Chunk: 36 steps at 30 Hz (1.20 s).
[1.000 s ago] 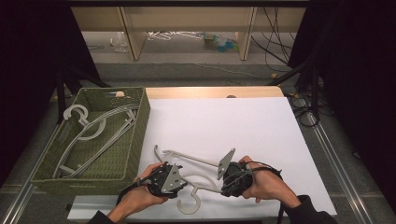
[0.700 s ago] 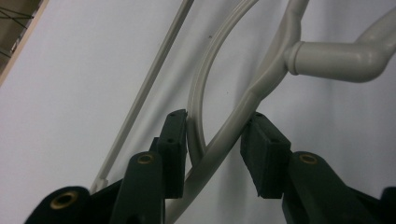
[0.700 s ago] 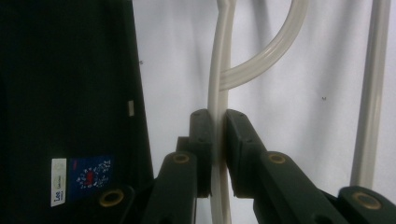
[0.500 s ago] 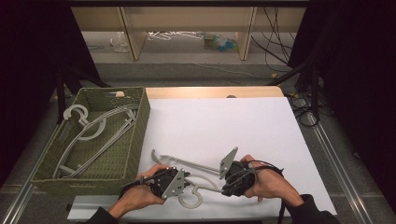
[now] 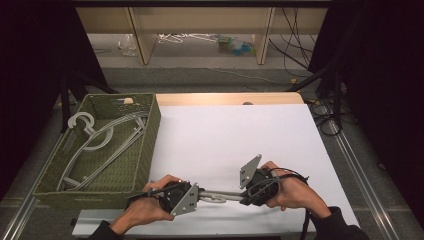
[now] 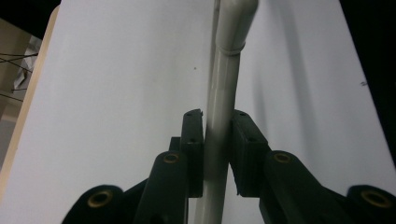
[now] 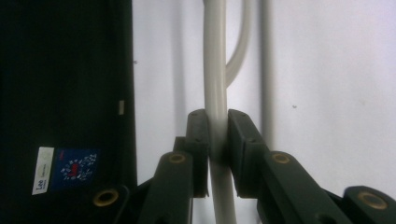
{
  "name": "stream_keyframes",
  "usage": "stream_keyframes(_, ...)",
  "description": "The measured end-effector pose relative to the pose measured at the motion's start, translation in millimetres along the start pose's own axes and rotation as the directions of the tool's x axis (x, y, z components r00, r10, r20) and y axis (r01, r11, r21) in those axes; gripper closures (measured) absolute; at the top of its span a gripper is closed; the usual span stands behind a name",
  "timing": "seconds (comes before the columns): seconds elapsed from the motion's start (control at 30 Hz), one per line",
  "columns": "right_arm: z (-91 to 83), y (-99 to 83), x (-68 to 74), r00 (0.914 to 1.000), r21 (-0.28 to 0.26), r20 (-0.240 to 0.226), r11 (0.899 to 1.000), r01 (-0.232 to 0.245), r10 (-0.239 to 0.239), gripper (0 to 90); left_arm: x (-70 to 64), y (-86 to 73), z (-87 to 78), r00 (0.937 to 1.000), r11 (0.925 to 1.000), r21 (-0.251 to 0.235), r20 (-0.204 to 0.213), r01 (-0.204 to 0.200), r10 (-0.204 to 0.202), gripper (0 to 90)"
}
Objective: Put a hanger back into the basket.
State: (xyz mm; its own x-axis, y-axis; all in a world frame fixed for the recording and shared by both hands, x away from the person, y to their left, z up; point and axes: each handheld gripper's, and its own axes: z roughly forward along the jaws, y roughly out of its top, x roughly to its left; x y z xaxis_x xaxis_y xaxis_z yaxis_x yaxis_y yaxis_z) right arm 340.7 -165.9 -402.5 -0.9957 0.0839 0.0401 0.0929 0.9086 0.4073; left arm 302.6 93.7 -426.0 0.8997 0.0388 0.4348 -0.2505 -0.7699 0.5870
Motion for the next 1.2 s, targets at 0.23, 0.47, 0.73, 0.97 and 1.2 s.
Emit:
stream_keyframes(0.23, -4.0, -2.9, -4.9, 0.9986, -0.044, 0.046, 0.999, -0.026, 0.028, 72.3, 0.1, 4.9, -2.9, 0.9922, 0.9931, -0.008, 0.045, 0.117, -0.116, 79.1)
stream_keyframes(0.47, -10.1, -1.7, -8.5, 0.9883, -0.122, 0.108, 0.988, -0.095, 0.108, 57.0, 8.1, 2.1, -10.1, 0.9572, 0.9573, -0.041, 0.059, 0.286, -0.284, 79.4)
stream_keyframes(0.73, -21.1, -0.2, -14.4, 0.9427, -0.315, 0.204, 0.929, -0.192, 0.264, 38.1, 13.6, -3.2, -18.1, 0.9106, 0.9075, -0.077, 0.056, 0.413, -0.410, 79.4)
stream_keyframes(0.97, -28.9, -3.5, -9.5, 0.9101, -0.419, 0.254, 0.885, -0.201, 0.327, 33.1, 21.4, -9.2, -31.2, 0.8615, 0.8551, -0.106, 0.043, 0.507, -0.506, 79.4)
stream_keyframes(1.2, -35.6, -12.3, 10.7, 0.8811, -0.534, 0.276, 0.823, -0.192, 0.384, 31.8, 33.8, -17.2, -48.2, 0.8065, 0.7953, -0.149, 0.029, 0.588, -0.590, 79.4)
